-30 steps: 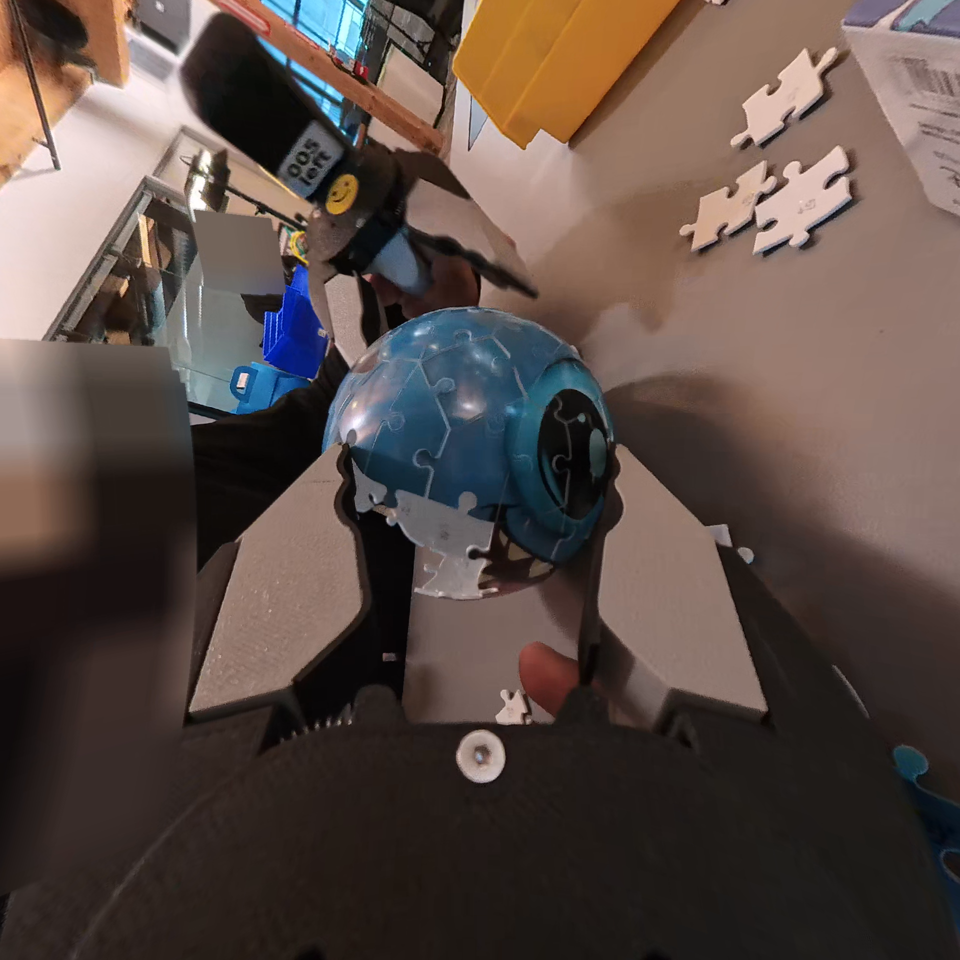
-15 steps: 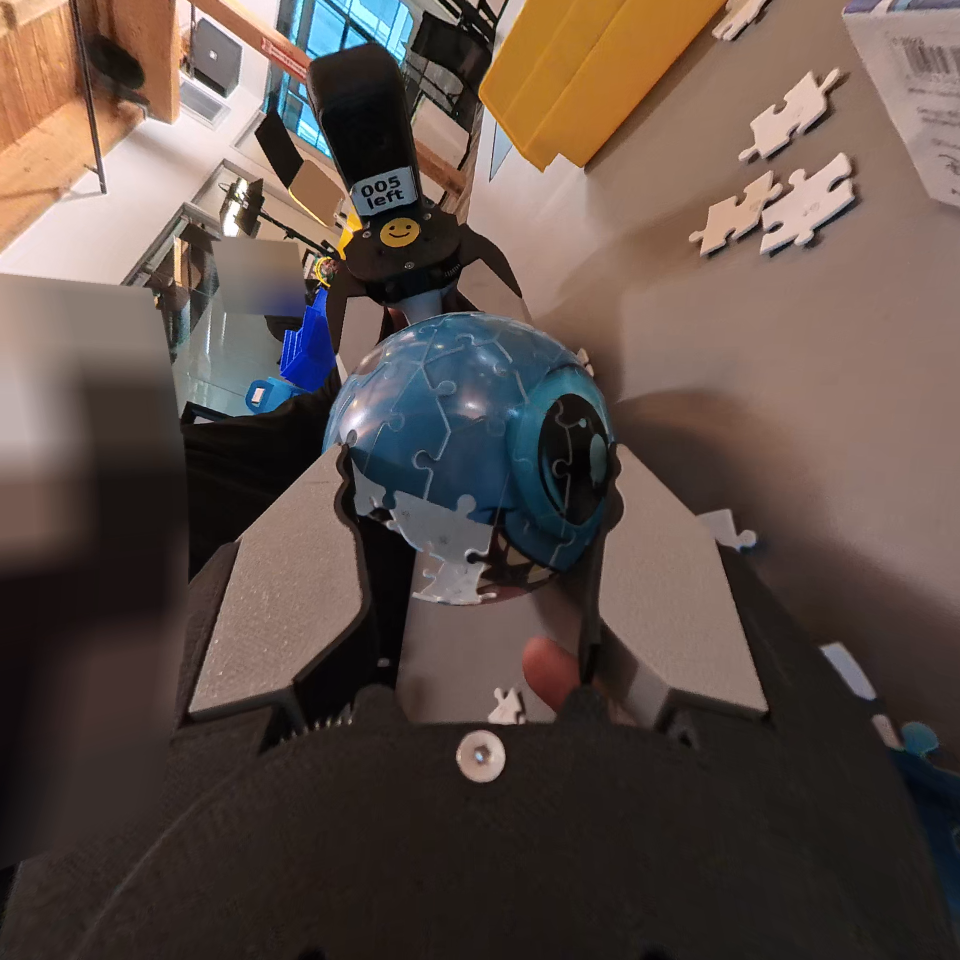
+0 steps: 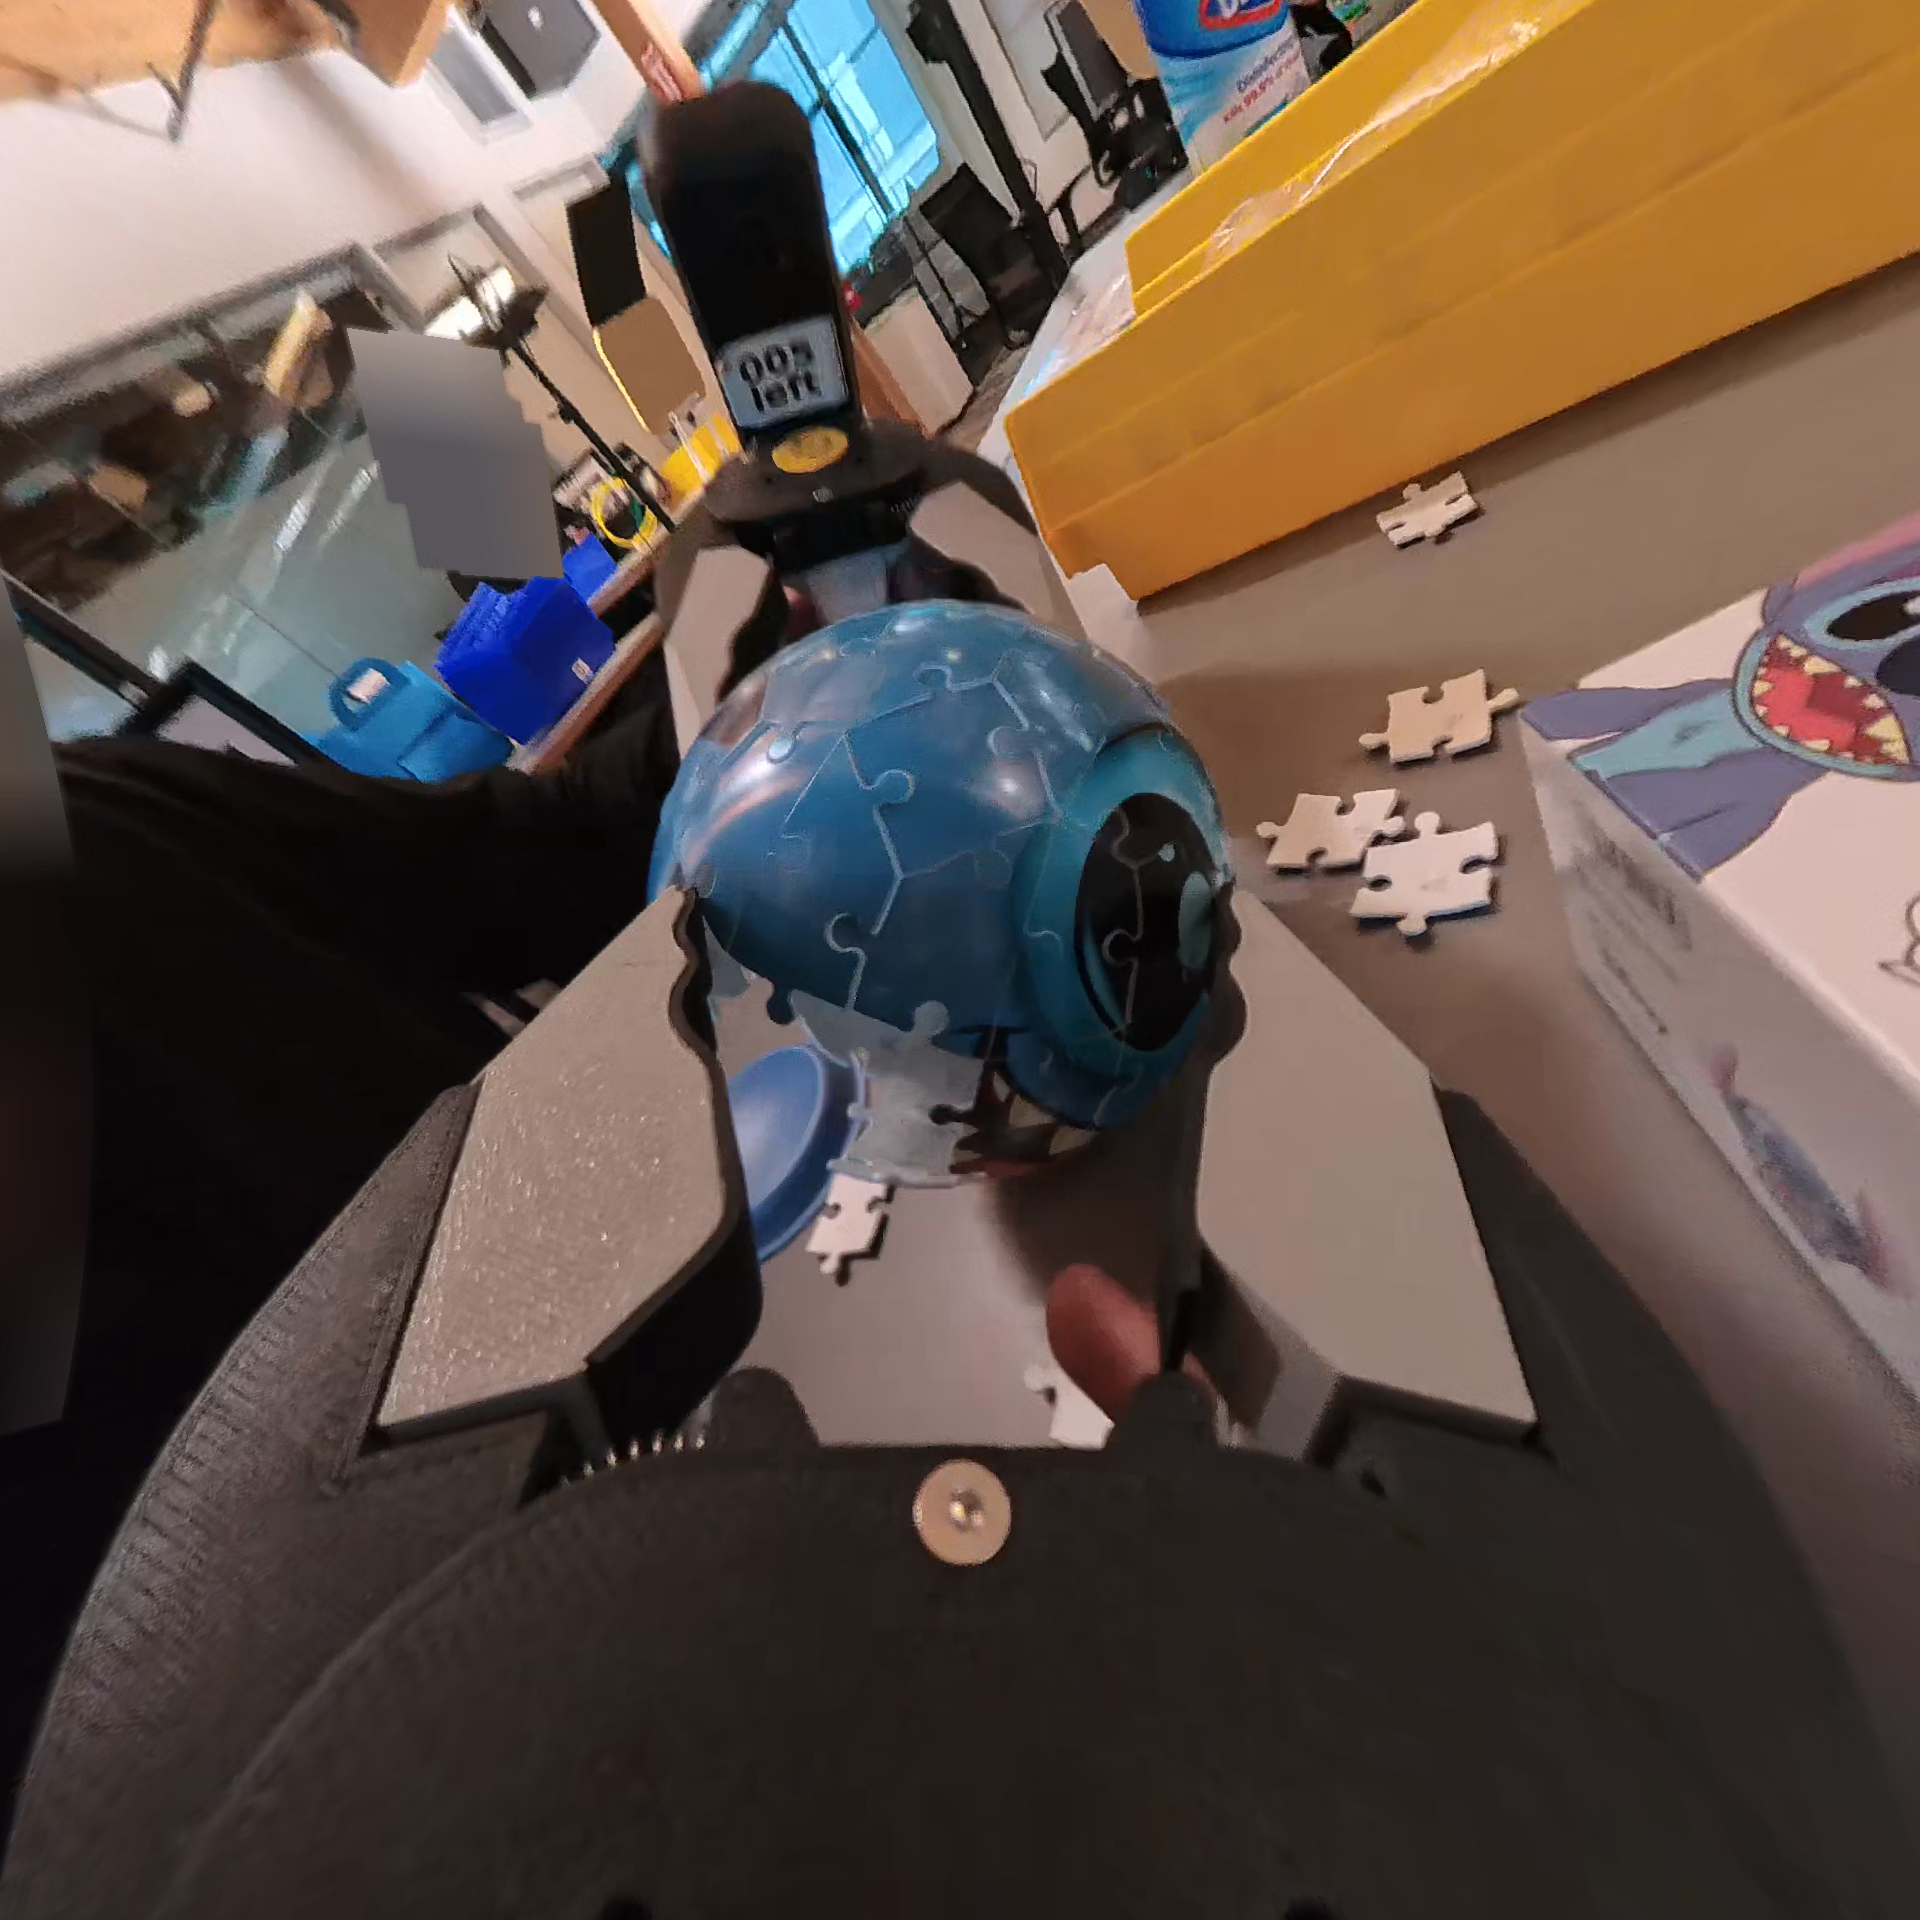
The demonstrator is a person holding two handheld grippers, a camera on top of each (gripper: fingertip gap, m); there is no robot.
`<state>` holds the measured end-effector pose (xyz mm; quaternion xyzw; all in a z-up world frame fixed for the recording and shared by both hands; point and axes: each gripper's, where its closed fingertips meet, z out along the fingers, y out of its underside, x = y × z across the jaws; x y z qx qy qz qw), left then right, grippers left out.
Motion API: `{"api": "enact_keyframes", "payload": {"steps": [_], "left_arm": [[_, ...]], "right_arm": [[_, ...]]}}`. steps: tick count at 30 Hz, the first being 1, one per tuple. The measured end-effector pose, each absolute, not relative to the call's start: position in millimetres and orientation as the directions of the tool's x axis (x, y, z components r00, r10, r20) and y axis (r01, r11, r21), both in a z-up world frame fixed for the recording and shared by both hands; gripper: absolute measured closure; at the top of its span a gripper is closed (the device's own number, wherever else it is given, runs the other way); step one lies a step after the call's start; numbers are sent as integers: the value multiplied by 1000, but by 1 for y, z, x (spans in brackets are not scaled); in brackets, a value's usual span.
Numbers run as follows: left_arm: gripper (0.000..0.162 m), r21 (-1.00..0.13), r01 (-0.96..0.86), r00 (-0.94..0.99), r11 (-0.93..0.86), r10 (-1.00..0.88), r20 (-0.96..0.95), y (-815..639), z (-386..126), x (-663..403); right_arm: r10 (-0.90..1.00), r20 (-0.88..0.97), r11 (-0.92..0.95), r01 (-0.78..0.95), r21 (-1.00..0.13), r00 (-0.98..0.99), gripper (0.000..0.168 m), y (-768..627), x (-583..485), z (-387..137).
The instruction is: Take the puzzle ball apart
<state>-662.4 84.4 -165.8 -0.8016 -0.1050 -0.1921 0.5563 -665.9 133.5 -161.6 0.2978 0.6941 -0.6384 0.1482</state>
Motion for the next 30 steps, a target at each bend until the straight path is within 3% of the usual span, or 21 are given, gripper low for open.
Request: {"api": "enact_keyframes", "payload": {"steps": [6,11,30], "left_arm": [[68,-912,231,957,-338,-93,276,86,-157,-658],[70,-919,225,954,-324,-117,275,81,-151,-653],[70,-917,139,972,-374,-126,199,81,-147,-647]], "right_arm": [[193,-524,21,538,-843,-829,78,131,-662,-157],[195,-462,14,473,-881,-865,84,136,-658,-149],[385,-269,347,409,-844,-883,82,150,-629,-215]]}}
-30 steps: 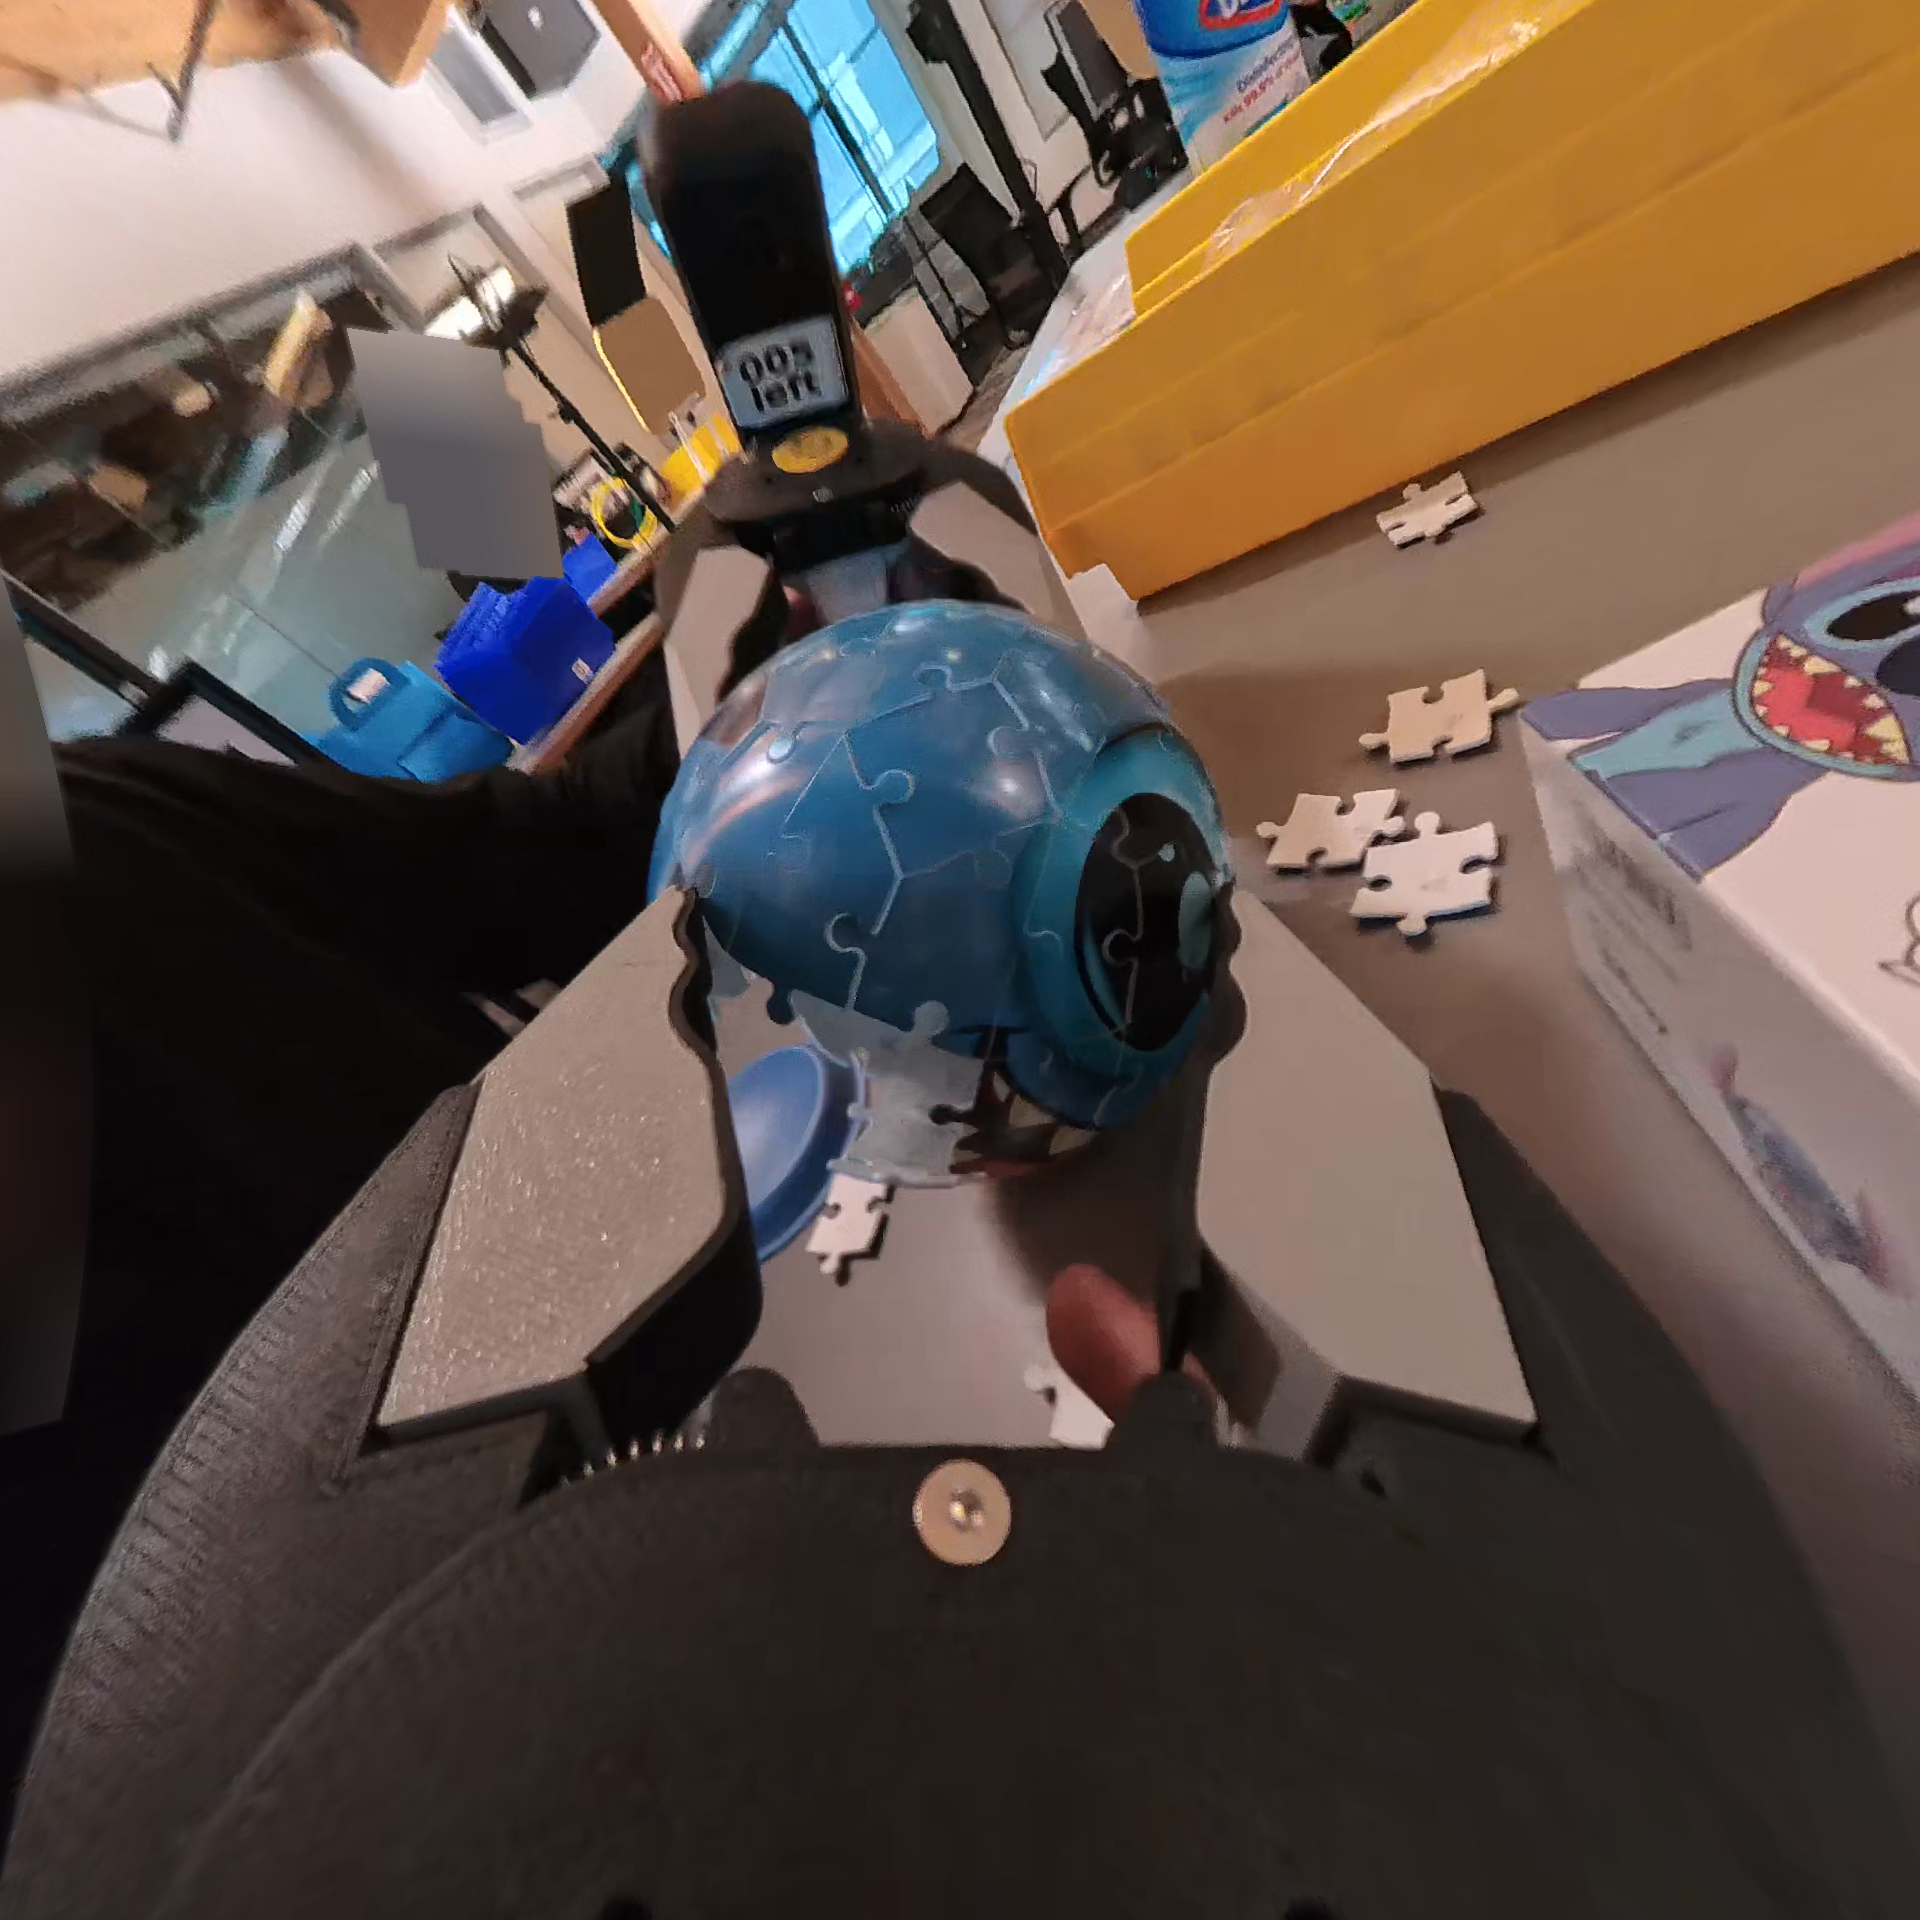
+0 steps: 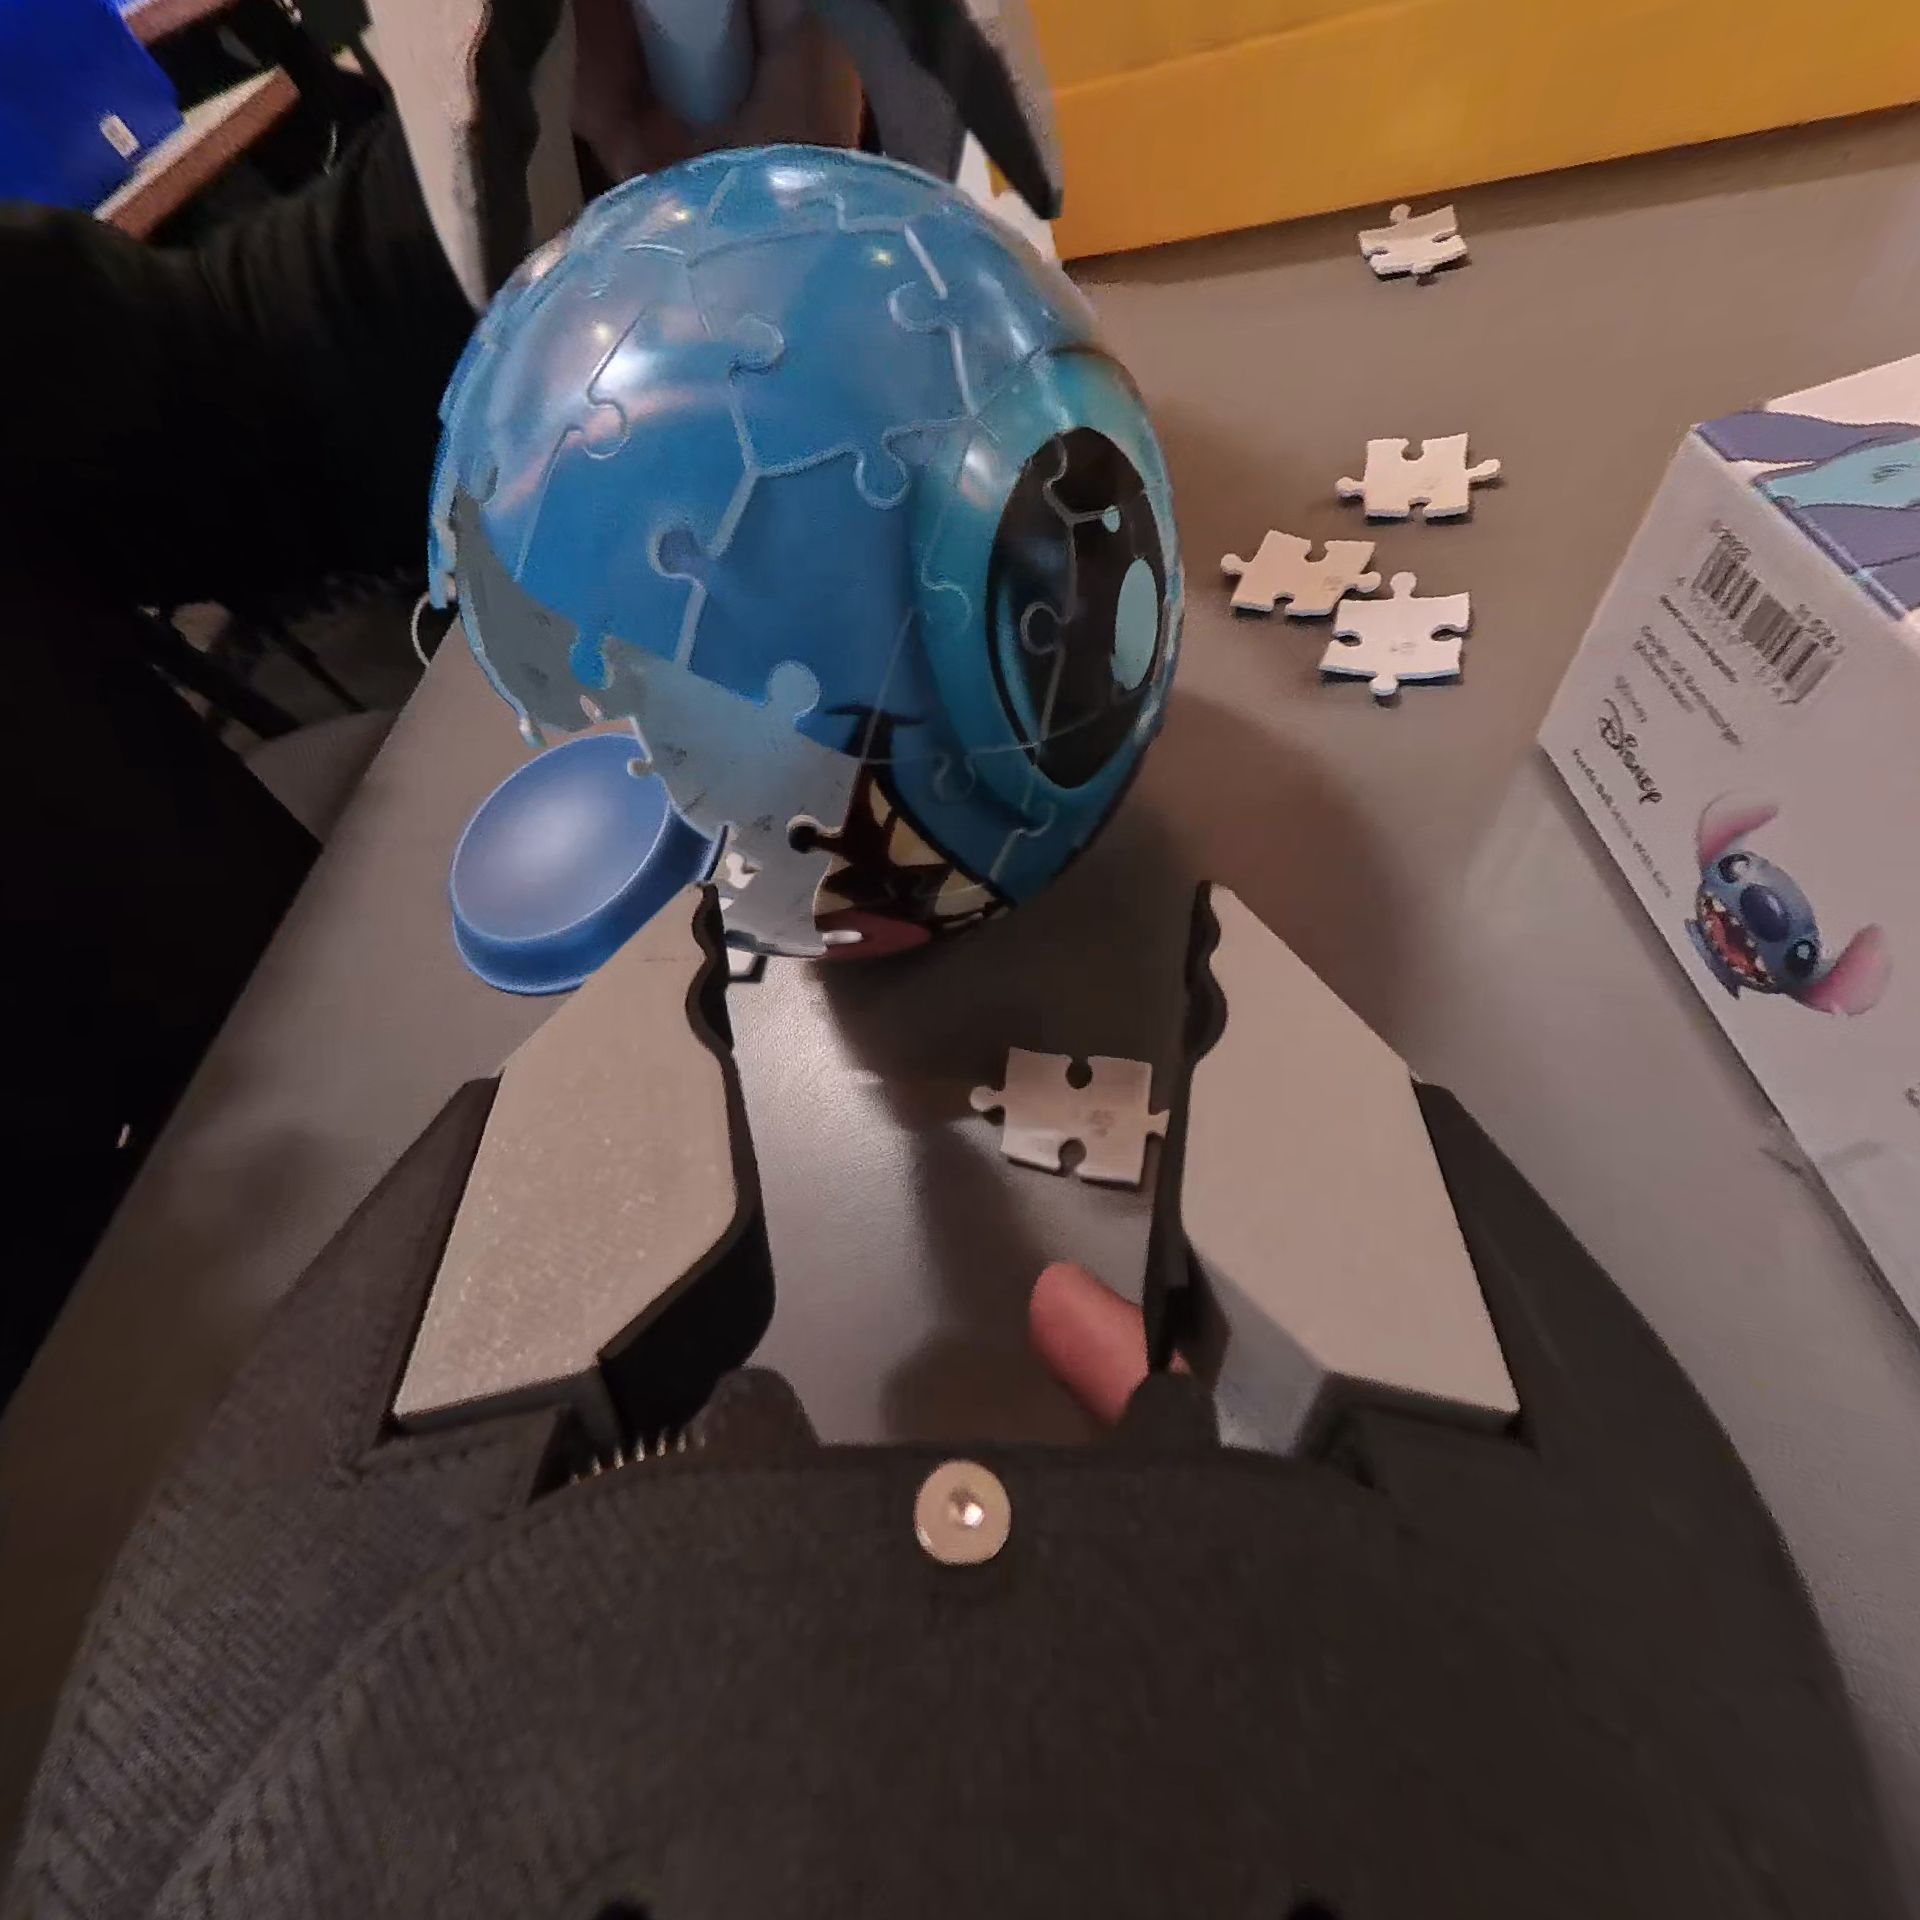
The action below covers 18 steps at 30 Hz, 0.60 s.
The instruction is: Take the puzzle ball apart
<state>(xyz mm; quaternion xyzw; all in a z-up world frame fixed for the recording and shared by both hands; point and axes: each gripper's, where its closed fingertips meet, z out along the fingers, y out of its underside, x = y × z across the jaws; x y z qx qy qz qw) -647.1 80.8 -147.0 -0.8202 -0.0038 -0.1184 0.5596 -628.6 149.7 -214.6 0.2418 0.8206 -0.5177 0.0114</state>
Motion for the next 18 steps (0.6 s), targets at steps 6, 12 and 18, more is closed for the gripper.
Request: {"api": "enact_keyframes", "payload": {"steps": [6,12,18], "left_arm": [[62,-861,253,924,-441,-153,350,73,-159,-636],[55,-829,196,943,-524,-133,306,82,-171,-619],[59,-831,159,955,-533,-130,266,92,-173,-611]], "right_arm": [[384,-166,432,336,-837,-908,80,150,-623,-222],[418,-12,533,256,-806,-908,82,155,-626,-234],[407,62,582,206,-786,-911,80,156,-623,-234]]}}
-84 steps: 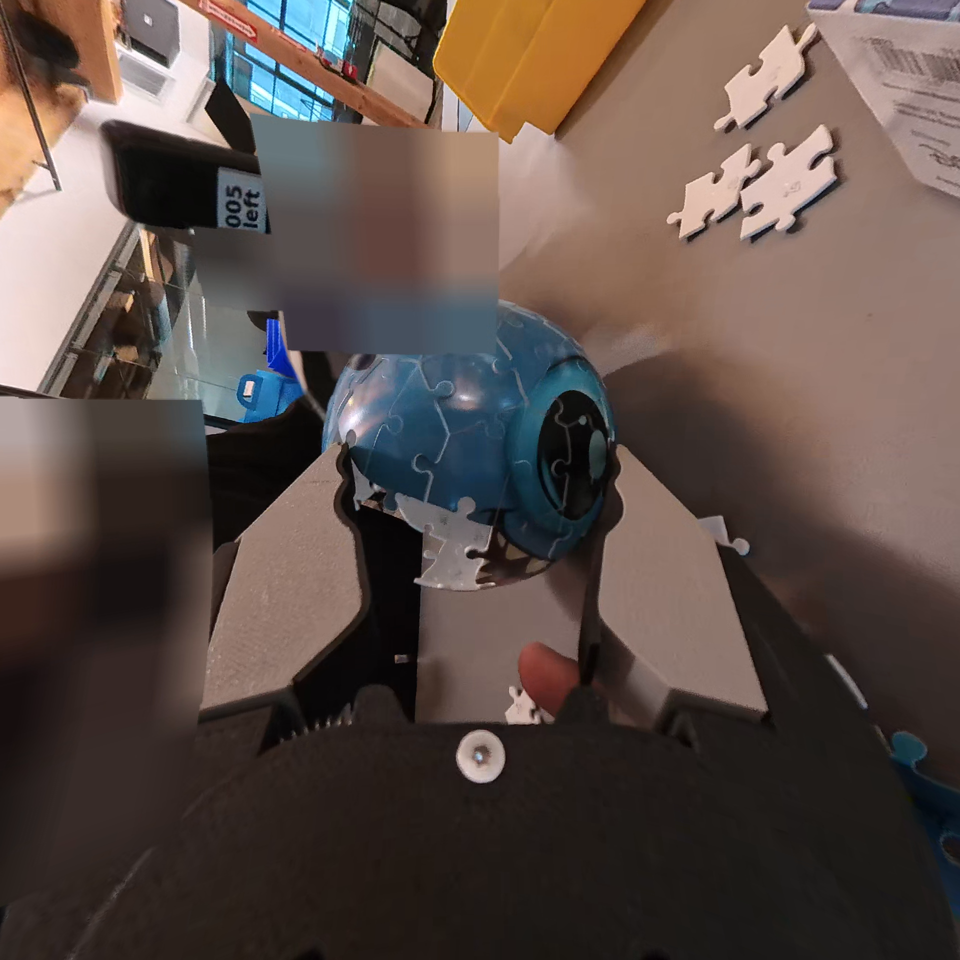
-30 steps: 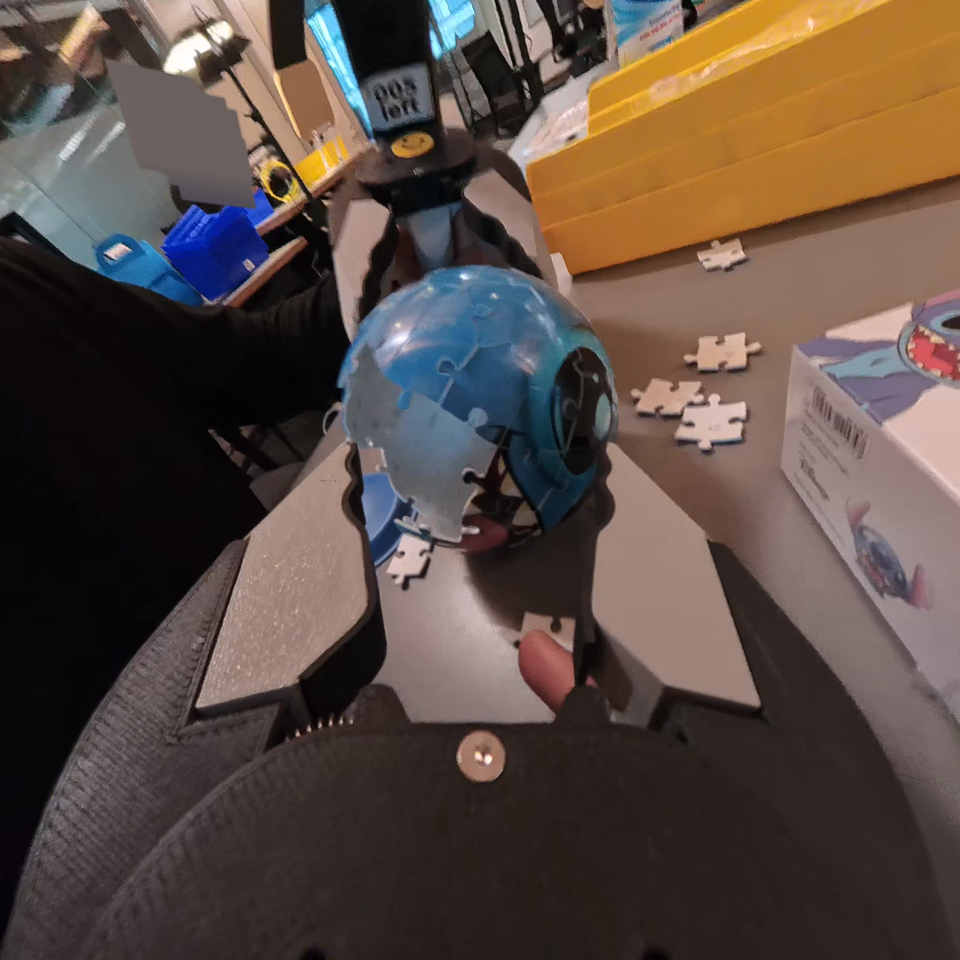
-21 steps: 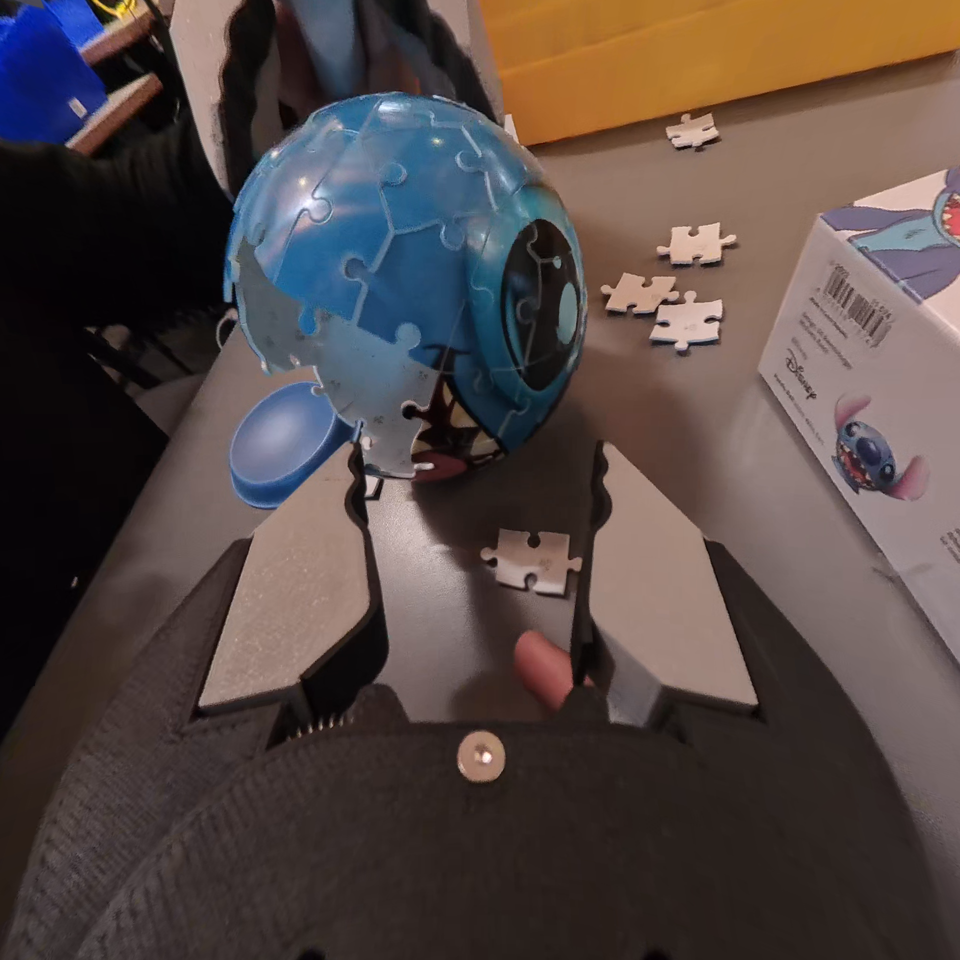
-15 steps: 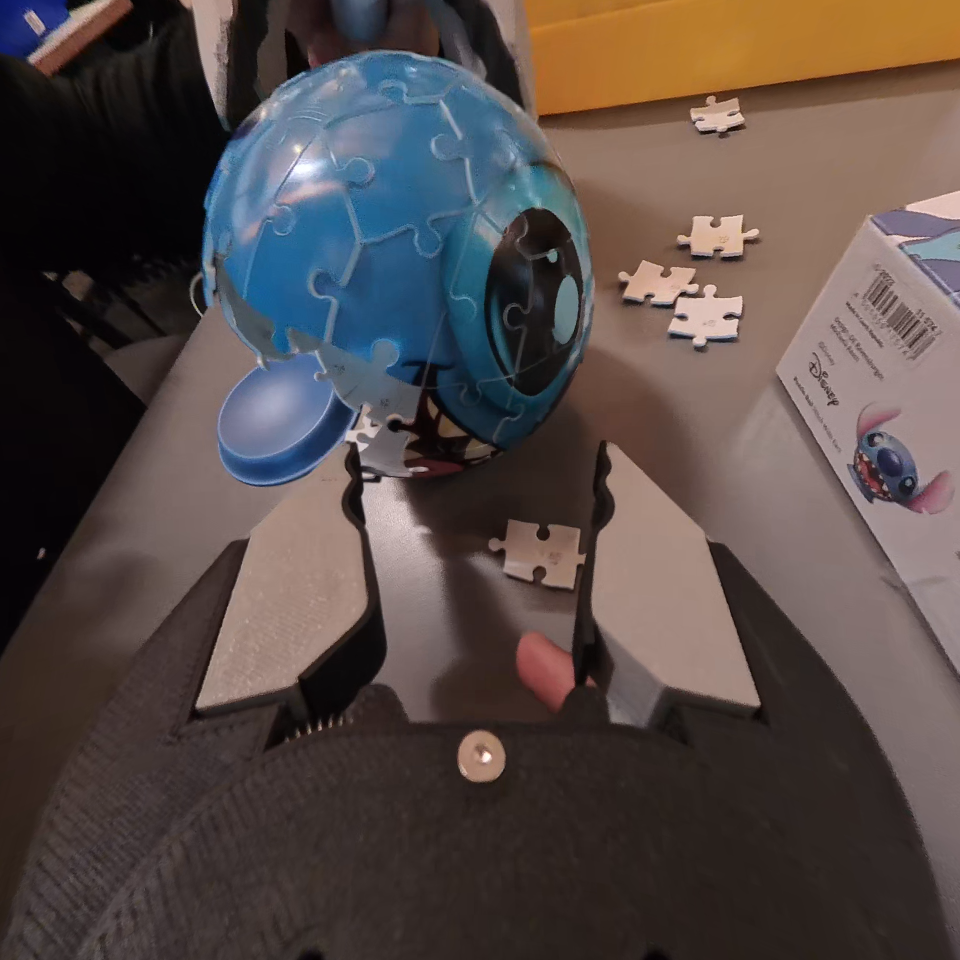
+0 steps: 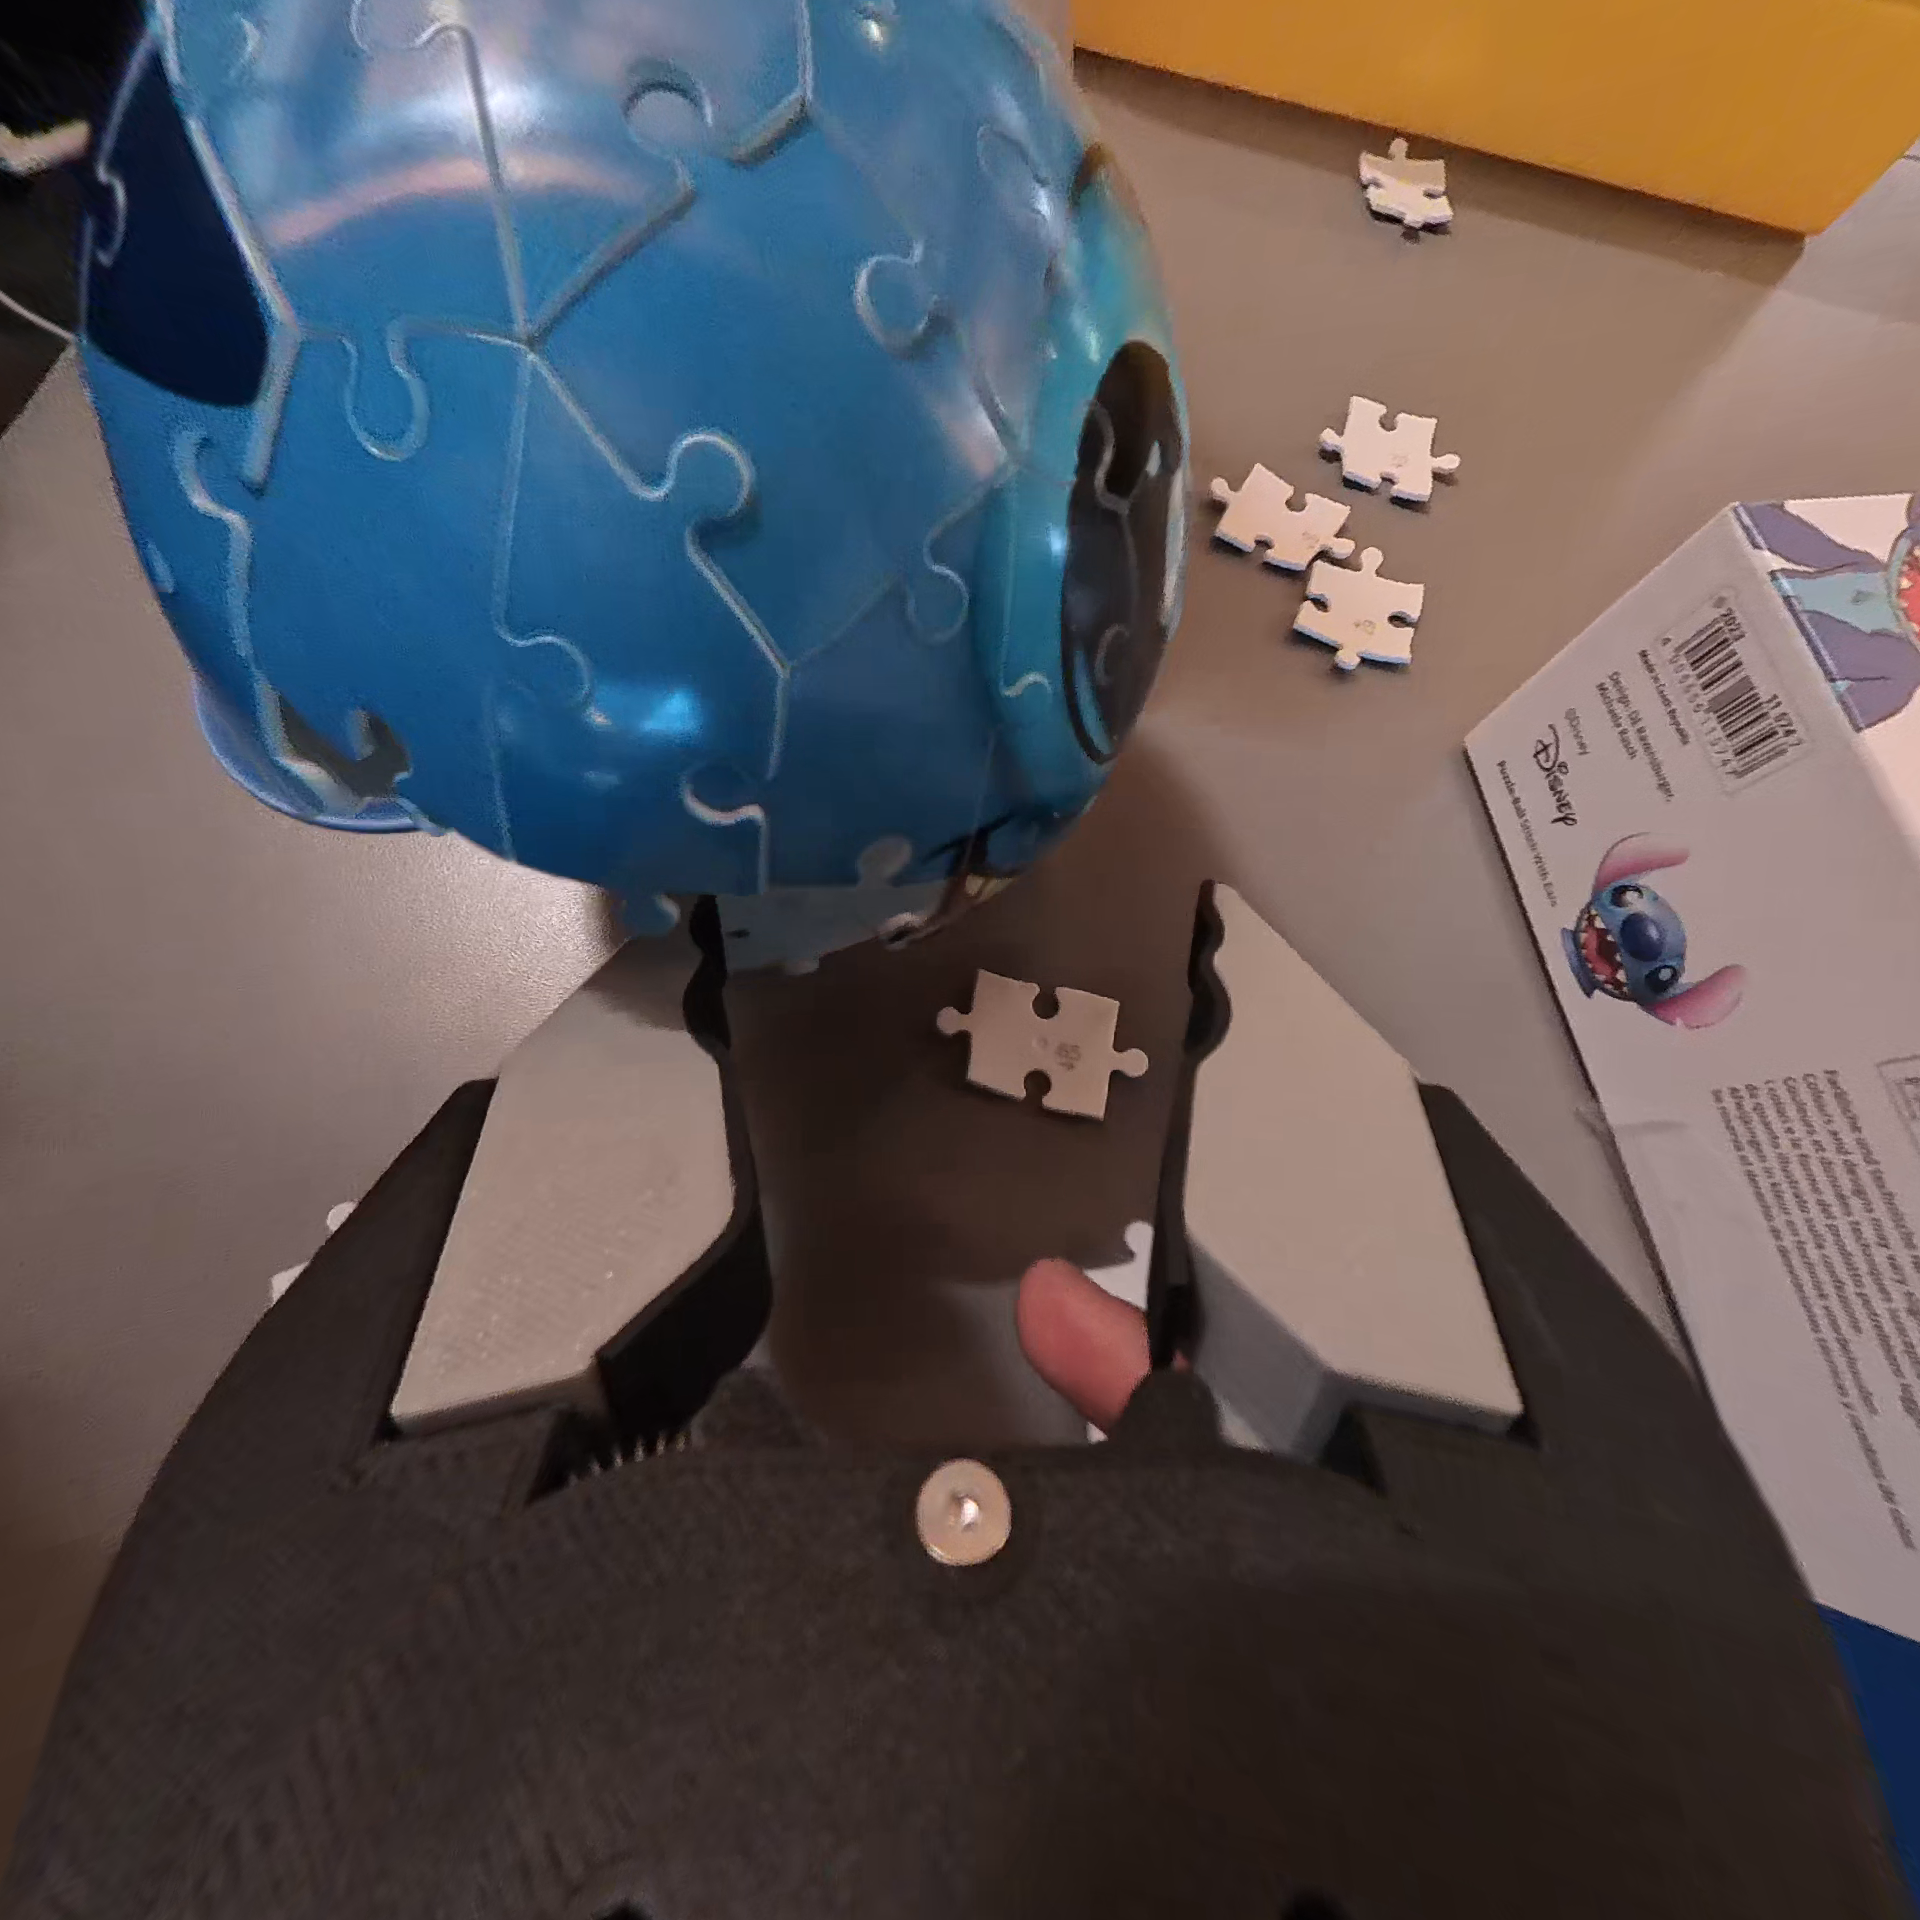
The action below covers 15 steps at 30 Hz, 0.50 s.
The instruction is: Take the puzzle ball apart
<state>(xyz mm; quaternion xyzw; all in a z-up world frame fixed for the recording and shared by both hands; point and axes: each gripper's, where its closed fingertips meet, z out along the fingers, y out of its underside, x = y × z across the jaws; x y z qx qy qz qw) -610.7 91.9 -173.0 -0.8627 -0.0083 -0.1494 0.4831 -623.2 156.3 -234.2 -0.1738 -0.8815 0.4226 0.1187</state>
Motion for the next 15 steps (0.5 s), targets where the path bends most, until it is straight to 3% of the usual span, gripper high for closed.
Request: {"api": "enact_keyframes", "payload": {"steps": [7,11,15], "left_arm": [[59,-840,140,956,-524,-149,252,93,-172,-608],[60,-853,131,955,-505,-166,245,91,-172,-610],[61,-863,143,946,-484,-188,263,91,-171,-615]], "right_arm": [[440,61,556,219,-802,-896,77,183,-617,-221],[486,23,554,288,-781,-874,106,206,-619,-228],[496,12,581,321,-748,-868,104,206,-626,-242]]}}
